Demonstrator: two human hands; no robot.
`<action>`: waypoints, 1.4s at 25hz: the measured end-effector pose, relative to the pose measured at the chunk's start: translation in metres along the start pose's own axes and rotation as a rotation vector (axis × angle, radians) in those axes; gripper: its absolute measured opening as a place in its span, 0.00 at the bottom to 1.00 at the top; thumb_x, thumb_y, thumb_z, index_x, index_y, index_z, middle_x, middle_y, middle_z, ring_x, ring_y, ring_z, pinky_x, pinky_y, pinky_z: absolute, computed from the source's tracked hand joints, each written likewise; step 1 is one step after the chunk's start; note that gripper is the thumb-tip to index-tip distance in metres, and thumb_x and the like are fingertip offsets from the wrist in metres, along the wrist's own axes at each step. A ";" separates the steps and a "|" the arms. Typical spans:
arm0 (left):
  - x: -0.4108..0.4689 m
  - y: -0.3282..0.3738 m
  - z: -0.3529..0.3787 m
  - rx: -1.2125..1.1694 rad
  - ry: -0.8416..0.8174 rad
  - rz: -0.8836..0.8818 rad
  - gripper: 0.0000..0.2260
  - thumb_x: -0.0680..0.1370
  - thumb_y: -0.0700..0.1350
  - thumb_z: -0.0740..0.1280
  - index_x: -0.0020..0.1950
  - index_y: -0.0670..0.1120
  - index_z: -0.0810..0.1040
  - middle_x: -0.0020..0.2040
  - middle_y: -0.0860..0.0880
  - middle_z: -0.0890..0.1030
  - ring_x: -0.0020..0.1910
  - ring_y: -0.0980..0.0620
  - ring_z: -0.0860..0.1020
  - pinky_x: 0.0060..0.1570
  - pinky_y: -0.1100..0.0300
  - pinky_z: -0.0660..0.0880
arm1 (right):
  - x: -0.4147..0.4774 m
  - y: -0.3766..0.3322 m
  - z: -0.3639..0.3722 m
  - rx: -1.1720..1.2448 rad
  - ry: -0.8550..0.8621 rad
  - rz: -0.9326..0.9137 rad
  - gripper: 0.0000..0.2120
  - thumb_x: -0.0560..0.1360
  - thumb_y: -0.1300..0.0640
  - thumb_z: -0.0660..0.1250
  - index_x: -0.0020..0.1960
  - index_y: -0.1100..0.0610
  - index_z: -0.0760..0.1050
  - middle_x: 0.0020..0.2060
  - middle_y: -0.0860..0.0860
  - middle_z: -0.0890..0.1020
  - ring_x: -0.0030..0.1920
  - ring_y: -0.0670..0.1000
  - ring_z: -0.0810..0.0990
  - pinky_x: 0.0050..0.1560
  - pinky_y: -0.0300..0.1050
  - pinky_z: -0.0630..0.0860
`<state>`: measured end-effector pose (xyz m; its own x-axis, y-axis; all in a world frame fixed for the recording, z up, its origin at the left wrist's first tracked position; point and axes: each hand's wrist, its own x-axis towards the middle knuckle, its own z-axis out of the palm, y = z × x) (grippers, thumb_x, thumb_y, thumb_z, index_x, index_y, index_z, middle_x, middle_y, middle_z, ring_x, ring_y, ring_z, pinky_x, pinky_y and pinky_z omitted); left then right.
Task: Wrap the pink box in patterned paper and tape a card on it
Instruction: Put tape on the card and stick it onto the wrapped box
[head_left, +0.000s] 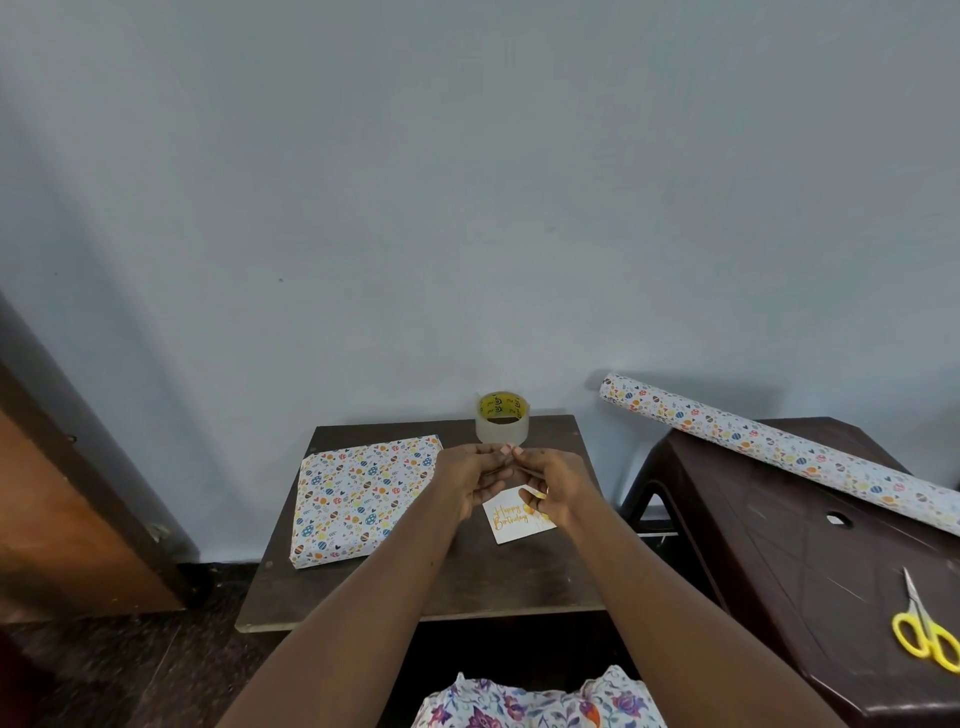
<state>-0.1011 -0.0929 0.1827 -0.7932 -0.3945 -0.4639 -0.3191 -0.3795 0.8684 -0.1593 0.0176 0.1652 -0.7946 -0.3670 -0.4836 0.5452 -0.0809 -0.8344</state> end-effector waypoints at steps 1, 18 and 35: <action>0.002 -0.001 -0.001 0.014 0.002 -0.011 0.01 0.74 0.39 0.70 0.44 0.44 0.80 0.36 0.48 0.83 0.31 0.58 0.82 0.34 0.64 0.77 | 0.001 0.000 -0.001 0.006 -0.006 0.003 0.07 0.72 0.63 0.70 0.48 0.63 0.79 0.38 0.55 0.81 0.41 0.50 0.78 0.41 0.46 0.71; 0.051 -0.030 0.018 0.295 0.113 -0.088 0.07 0.76 0.35 0.66 0.39 0.40 0.78 0.38 0.44 0.80 0.35 0.54 0.79 0.35 0.63 0.77 | 0.025 0.023 -0.018 0.094 0.302 0.014 0.02 0.71 0.68 0.70 0.43 0.67 0.78 0.38 0.59 0.81 0.35 0.51 0.79 0.34 0.40 0.76; 0.065 -0.053 0.015 1.342 0.097 0.210 0.23 0.76 0.48 0.68 0.69 0.53 0.65 0.70 0.43 0.62 0.70 0.41 0.59 0.66 0.47 0.62 | 0.027 0.002 -0.047 0.085 0.068 0.164 0.06 0.78 0.65 0.61 0.45 0.61 0.75 0.37 0.56 0.81 0.39 0.51 0.79 0.44 0.48 0.75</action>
<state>-0.1436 -0.0858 0.1093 -0.8671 -0.4217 -0.2650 -0.4967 0.7711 0.3983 -0.1920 0.0508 0.1381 -0.7080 -0.3185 -0.6304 0.6871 -0.1042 -0.7190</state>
